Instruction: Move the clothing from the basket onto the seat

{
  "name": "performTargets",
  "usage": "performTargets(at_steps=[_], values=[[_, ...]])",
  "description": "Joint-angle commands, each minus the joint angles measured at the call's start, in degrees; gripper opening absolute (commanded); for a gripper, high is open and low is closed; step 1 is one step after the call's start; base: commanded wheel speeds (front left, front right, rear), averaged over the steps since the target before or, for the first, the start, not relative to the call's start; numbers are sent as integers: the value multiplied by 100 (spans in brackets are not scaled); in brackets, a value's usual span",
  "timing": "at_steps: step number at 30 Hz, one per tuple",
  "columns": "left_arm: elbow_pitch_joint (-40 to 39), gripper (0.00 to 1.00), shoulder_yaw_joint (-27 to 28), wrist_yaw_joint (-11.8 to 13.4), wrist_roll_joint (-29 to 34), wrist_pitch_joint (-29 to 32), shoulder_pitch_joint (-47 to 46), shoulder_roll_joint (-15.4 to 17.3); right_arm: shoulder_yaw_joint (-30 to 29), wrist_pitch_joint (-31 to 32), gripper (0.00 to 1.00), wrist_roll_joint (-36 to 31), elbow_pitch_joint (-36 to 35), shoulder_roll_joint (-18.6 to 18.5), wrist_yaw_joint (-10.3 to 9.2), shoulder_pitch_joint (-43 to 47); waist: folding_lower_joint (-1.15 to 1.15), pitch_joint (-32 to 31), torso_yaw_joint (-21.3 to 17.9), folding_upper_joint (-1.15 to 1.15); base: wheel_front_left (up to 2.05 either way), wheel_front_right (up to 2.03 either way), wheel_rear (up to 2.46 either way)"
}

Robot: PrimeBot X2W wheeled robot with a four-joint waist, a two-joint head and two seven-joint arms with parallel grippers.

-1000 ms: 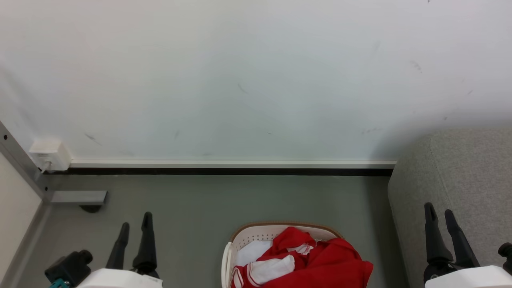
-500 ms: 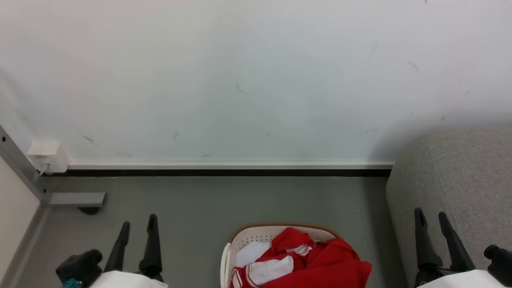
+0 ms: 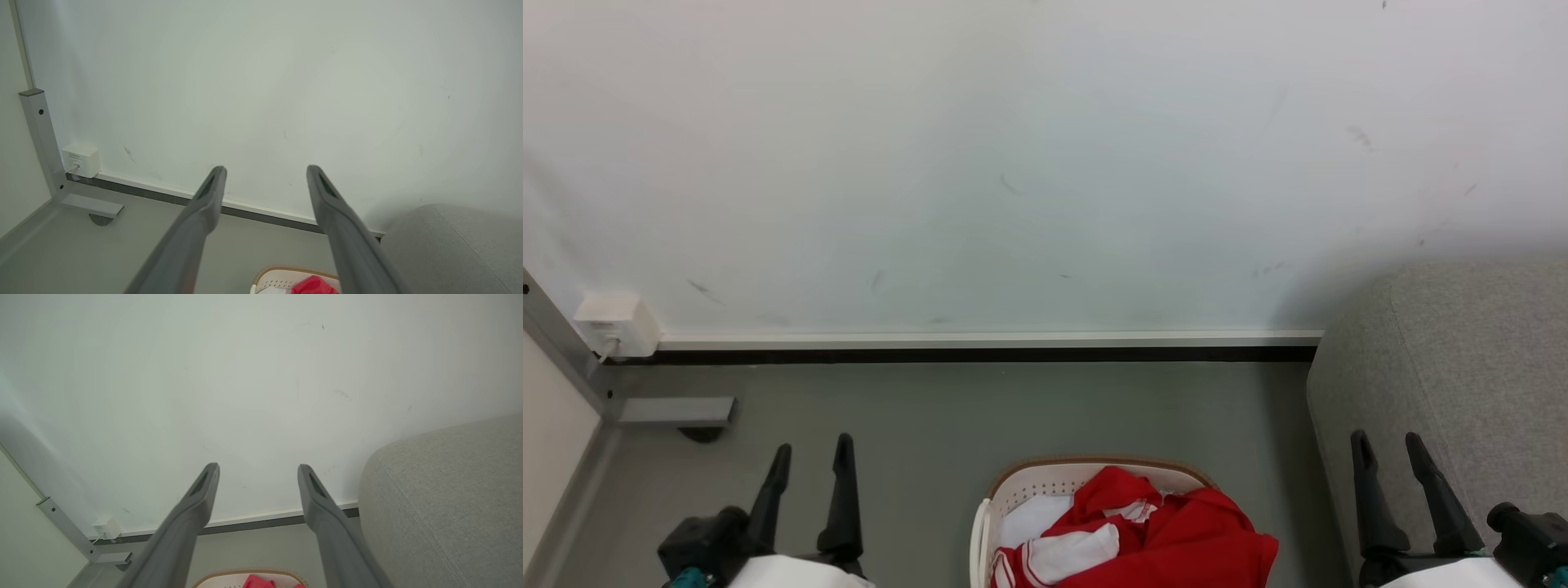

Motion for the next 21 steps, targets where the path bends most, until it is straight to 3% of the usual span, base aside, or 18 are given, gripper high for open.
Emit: performTargets(at_steps=[1,21], values=[[-71,100,2,6,205,-43,29,61,22,-53,100,-155,-17,-42,-9,22,0,-5,-2,0,0,0,0],[-98,100,-82,47,1084,-292,70,31,138,-283,100,-813,-147,-33,-10,44,0,-46,-42,0,0,0,0]])
